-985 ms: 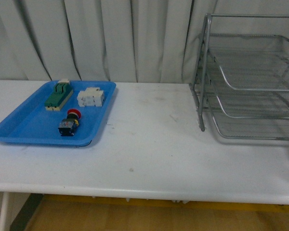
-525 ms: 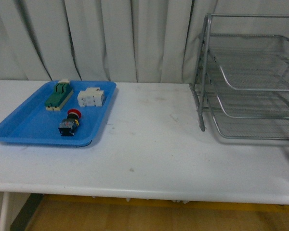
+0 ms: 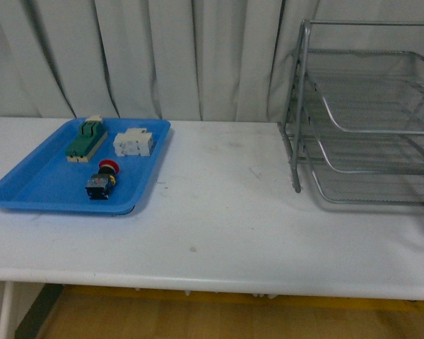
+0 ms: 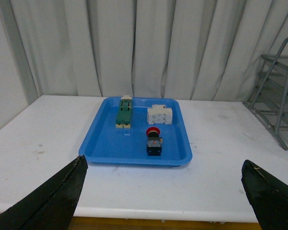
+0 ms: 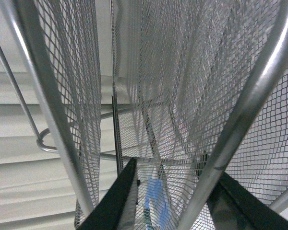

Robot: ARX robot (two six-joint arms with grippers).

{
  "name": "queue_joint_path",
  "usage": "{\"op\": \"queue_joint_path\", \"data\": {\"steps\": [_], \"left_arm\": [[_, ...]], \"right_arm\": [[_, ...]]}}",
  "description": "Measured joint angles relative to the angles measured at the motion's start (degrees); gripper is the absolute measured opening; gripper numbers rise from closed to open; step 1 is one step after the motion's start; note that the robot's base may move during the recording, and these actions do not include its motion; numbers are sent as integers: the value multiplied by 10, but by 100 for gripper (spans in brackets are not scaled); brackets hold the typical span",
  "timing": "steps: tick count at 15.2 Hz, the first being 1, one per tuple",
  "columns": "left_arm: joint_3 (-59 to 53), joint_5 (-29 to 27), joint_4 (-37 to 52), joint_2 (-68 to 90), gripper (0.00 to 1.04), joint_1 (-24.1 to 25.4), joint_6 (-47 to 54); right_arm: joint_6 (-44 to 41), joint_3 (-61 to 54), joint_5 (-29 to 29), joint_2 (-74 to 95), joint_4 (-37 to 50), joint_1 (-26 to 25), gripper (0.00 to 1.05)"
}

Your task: Place button on rack with both arms

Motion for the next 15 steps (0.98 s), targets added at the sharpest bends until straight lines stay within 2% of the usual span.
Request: {"op": "queue_joint_path", "data": {"steps": [3,6,15], "left_arm": [[0,0,0,0,98,0,0],[0,0,0,0,98,0,0],[0,0,0,0,98,0,0]], "right_arm": [[-3,5,2,13,-8,0,5],[7,-15,3,12,12,-6,4],[-34,-270,-67,-103,25,-83,4]]}}
